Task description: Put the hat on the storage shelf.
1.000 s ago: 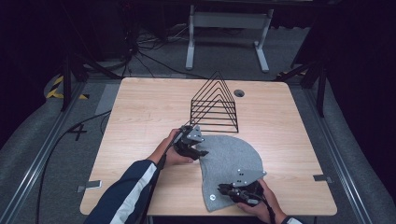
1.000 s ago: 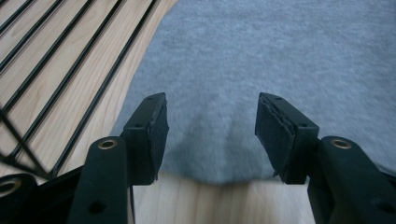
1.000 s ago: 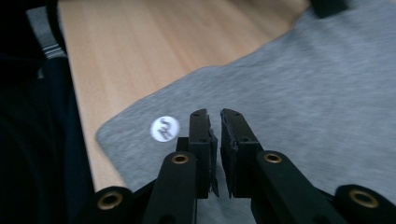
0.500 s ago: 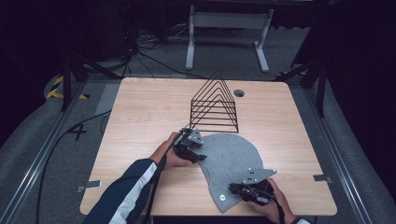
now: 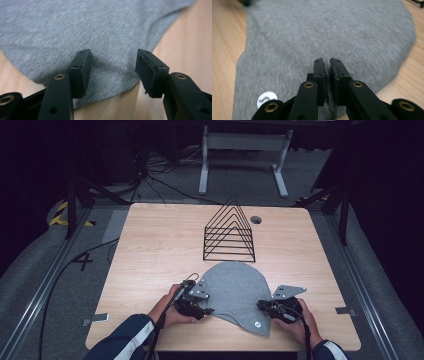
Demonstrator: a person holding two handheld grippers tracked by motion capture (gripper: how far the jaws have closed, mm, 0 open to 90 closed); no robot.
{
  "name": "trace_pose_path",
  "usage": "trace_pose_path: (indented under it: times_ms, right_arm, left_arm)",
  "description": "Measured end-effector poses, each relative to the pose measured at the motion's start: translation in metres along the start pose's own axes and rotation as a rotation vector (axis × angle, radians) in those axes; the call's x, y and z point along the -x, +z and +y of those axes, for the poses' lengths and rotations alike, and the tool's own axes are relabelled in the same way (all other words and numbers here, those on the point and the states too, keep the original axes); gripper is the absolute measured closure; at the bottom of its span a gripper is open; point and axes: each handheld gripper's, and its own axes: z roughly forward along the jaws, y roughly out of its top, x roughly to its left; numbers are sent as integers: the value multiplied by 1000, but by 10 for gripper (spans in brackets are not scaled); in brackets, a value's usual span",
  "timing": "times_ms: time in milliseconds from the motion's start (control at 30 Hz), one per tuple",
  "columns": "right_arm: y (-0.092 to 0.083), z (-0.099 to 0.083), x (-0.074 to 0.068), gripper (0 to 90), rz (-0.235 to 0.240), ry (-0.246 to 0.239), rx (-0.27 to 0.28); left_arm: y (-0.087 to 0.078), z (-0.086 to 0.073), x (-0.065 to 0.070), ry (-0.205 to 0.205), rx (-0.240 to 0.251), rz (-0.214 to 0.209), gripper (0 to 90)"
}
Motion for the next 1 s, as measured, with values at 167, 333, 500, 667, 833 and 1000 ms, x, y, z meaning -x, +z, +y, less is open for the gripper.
trace_pose_path:
  times_ms: [167, 333, 500, 667, 833, 1000]
  right_arm:
    - [3, 5, 13, 835, -29, 9, -10]
    - [4, 5, 26, 824, -26, 33, -3]
    - [2, 5, 34, 780, -40, 36, -10]
    - [-3, 6, 36, 679, -57, 49, -4]
    - [-12, 15, 44, 574, -82, 69, 52]
    - [-5, 25, 53, 480, -66, 83, 53]
  left_arm:
    - [-3, -3, 19, 9, -14, 15, 462]
    - [-3, -4, 31, 9, -15, 1, 462]
    - [-3, -3, 40, -4, -18, -34, 462]
    - [-13, 0, 38, 4, 10, -30, 458]
    - [-32, 5, 8, -61, 81, 93, 384]
    - [-27, 7, -23, -129, 56, 150, 313]
